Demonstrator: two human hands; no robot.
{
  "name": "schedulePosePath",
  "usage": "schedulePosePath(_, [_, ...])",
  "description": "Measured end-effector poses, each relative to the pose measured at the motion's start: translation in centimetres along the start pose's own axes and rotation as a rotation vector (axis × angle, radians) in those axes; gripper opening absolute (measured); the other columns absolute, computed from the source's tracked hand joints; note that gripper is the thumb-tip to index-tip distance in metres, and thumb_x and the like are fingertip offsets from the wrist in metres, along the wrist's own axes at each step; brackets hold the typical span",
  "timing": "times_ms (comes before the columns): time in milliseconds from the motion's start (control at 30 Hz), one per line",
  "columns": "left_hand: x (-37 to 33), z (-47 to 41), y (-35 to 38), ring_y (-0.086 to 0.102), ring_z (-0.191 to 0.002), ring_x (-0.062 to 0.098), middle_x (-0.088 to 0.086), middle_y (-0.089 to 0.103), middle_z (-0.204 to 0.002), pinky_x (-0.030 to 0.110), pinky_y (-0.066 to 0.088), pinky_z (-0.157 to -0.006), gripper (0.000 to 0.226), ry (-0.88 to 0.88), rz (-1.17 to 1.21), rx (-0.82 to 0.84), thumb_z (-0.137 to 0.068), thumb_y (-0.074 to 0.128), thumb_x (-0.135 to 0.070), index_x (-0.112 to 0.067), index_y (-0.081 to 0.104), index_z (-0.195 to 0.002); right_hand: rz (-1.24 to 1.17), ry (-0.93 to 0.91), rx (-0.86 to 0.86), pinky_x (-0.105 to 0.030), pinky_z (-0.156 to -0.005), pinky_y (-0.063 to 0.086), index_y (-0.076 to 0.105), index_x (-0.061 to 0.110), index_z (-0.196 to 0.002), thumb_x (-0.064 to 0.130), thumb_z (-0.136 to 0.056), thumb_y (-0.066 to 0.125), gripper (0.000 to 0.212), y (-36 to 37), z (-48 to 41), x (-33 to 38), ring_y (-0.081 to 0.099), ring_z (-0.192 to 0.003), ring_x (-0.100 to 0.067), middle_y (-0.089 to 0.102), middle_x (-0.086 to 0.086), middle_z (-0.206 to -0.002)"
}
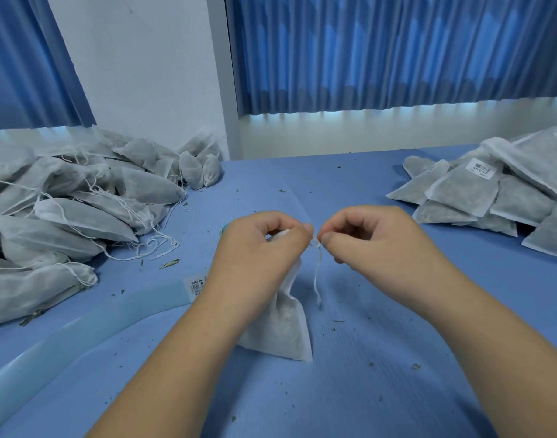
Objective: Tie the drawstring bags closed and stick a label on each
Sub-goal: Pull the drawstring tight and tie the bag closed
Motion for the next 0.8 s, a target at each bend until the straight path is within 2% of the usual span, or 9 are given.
schedulePosePath(233, [-0.3, 0.0, 0.1, 0.057, -0.063, -0.009, -0.018, 0.068, -0.064, 0.002, 0.039, -0.058, 0.025, 0.031, -0.005, 0.012, -0.083, 0.072, -0.021, -0.026, 0.073, -0.059, 0.010, -0.035, 0.034, -0.014, -0.050, 0.038, 0.071, 0.020, -0.067, 0.016, -0.080, 0.071, 0.014, 0.7, 0.0, 0.3, 0.047, -0.053, -0.005, 0.059, 0.007, -0.058])
schedulePosePath(333, [0.1, 0.0, 0.2, 0.058, -0.064, -0.009, -0.017, 0.069, -0.066, 0.002, 0.039, -0.059, 0.021, 0.003, 0.021, 0.032, -0.085, 0.072, -0.023, -0.024, 0.075, -0.064, 0.001, -0.029, 0.031, -0.021, -0.051, 0.038, 0.071, 0.019, -0.067, 0.019, -0.081, 0.070, 0.014, 0.5, 0.0, 0.2, 0.047, -0.055, -0.009, 0.058, 0.002, -0.060])
schedulePosePath(467, [0.5, -0.1, 0.4, 0.055, -0.061, -0.009, -0.017, 0.065, -0.062, 0.002, 0.038, -0.056, 0.028, -0.042, 0.061, 0.069, -0.086, 0.069, -0.025, -0.030, 0.072, -0.059, 0.007, -0.036, 0.014, -0.029, -0.056, 0.041, 0.068, 0.019, -0.068, 0.016, -0.080, 0.067, 0.013, 0.2, 0.0, 0.3, 0.050, -0.059, -0.012, 0.059, -0.004, -0.062])
schedulePosePath(533, [0.8, -0.1, 0.9, 0.055, -0.060, -0.007, -0.017, 0.064, -0.062, 0.007, 0.041, -0.059, 0.030, -0.077, 0.075, 0.120, -0.088, 0.068, -0.028, -0.031, 0.071, -0.058, 0.005, -0.033, 0.007, -0.028, -0.055, 0.040, 0.068, 0.020, -0.067, 0.015, -0.079, 0.067, 0.013, 0.1, 0.1, 0.3, 0.049, -0.058, -0.011, 0.057, 0.002, -0.059])
schedulePosePath(567, [1.0, 0.0, 1.1, 0.055, -0.059, -0.003, -0.015, 0.063, -0.063, 0.014, 0.042, -0.063, 0.028, -0.100, 0.095, 0.152, -0.087, 0.069, -0.030, -0.030, 0.071, -0.059, -0.002, -0.034, 0.007, -0.028, -0.055, 0.040, 0.068, 0.020, -0.067, 0.015, -0.079, 0.067, 0.013, 0.2, 0.1, 0.3, 0.048, -0.058, -0.011, 0.056, 0.004, -0.058])
schedulePosePath(667, [1.1, 0.3, 1.7, 0.048, -0.060, 0.012, -0.008, 0.060, -0.067, 0.033, 0.035, -0.068, 0.018, -0.164, 0.194, 0.220, -0.073, 0.067, -0.039, -0.025, 0.072, -0.063, -0.033, -0.038, 0.010, -0.032, -0.055, 0.040, 0.068, 0.020, -0.068, 0.017, -0.078, 0.066, 0.011, 0.1, 0.1, 0.5, 0.049, -0.059, -0.015, 0.057, 0.005, -0.058])
schedulePosePath(800, [1.2, 0.3, 1.7, 0.045, -0.055, 0.011, -0.005, 0.057, -0.068, 0.029, 0.034, -0.058, 0.018, -0.187, 0.261, 0.232, -0.070, 0.065, -0.037, -0.022, 0.072, -0.064, -0.061, -0.045, 0.025, -0.033, -0.056, 0.041, 0.068, 0.020, -0.068, 0.014, -0.078, 0.066, 0.013, 0.1, 0.1, 0.8, 0.052, -0.061, -0.017, 0.060, 0.004, -0.061])
Point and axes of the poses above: each hand's wrist, its own z-axis away from the middle knuckle, its own y-axis out of the palm, x = y × z, the point moved 9 cm from there along -z, towards the middle knuckle
